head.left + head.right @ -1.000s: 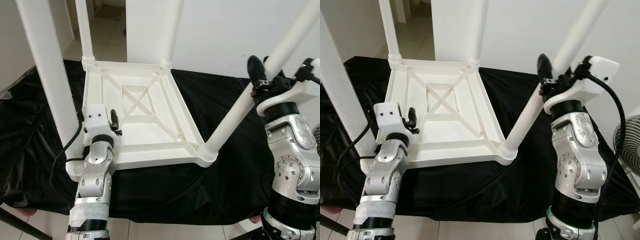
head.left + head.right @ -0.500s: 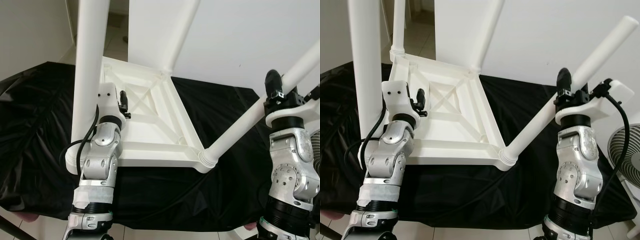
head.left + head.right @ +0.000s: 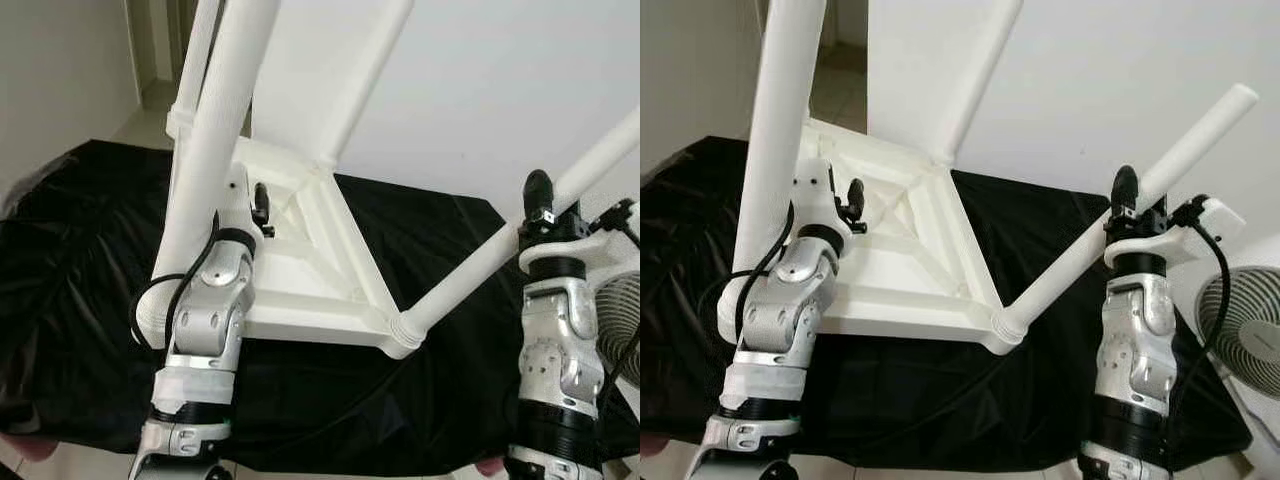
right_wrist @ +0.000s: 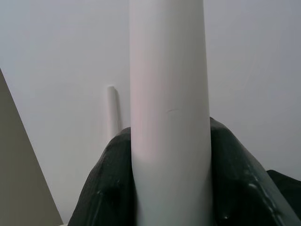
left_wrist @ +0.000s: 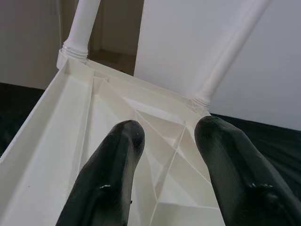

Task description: Building children table

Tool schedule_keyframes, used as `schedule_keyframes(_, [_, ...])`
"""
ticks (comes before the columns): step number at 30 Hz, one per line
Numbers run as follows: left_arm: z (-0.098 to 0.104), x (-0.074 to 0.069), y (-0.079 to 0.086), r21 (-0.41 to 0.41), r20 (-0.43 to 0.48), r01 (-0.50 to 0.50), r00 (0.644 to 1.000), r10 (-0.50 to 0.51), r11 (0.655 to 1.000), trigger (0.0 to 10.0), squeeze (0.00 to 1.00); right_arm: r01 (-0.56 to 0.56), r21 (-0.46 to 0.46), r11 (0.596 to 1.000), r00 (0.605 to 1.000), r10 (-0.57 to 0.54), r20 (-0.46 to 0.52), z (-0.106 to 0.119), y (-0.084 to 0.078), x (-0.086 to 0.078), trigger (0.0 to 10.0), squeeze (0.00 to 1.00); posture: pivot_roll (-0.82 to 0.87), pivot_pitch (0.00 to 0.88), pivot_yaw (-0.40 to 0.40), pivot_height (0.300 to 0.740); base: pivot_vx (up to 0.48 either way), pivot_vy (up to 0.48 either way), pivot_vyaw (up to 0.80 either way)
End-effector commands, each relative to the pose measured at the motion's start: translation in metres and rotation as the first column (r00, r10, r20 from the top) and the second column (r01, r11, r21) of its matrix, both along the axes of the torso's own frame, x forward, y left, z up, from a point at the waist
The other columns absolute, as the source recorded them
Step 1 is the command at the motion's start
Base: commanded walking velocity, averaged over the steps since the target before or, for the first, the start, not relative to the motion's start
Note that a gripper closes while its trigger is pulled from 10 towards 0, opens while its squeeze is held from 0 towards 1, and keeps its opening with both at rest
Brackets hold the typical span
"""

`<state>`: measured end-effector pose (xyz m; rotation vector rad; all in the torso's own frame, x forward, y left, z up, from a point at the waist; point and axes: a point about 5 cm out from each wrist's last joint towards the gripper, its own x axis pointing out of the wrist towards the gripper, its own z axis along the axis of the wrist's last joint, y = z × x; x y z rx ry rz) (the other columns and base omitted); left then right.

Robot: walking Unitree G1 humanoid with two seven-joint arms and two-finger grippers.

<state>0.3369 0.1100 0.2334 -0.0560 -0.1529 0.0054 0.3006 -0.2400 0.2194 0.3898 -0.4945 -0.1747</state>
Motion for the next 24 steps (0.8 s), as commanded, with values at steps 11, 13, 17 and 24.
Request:
schedule_keyframes(11, [0.049,0.019,0.055,0.131,0.087,-0.073,0.994,0.062,0.989,10.0,0.0,0.157,0.434,0.887,0.903,0.049,-0.427,-0.155,-0.054,-0.034,0.0,0.0,0.03,0.126,0.096,0.74,0.0,0.0,0.0])
schedule_keyframes(13, [0.053,0.022,0.056,0.147,0.088,-0.073,0.994,0.06,0.986,10.0,0.0,0.151,0.431,0.89,0.905,0.051,-0.423,-0.151,-0.057,-0.03,0.0,0.0,0.02,0.137,0.102,0.74,0.0,0.0,0.0])
schedule_keyframes(17, [0.063,0.03,0.057,0.243,0.075,-0.061,0.996,0.044,0.968,10.0,0.0,0.085,0.401,0.912,0.913,0.09,-0.398,-0.137,-0.056,-0.013,0.0,0.0,0.02,0.152,0.103,0.74,0.0,0.0,0.0])
schedule_keyframes(24, [0.06,0.03,0.059,0.216,0.043,-0.029,0.999,0.02,0.976,10.0,0.0,-0.047,0.429,0.902,0.853,0.26,-0.453,-0.156,-0.024,0.0,0.0,0.0,0.03,0.171,0.094,0.74,0.0,0.0,0.0])
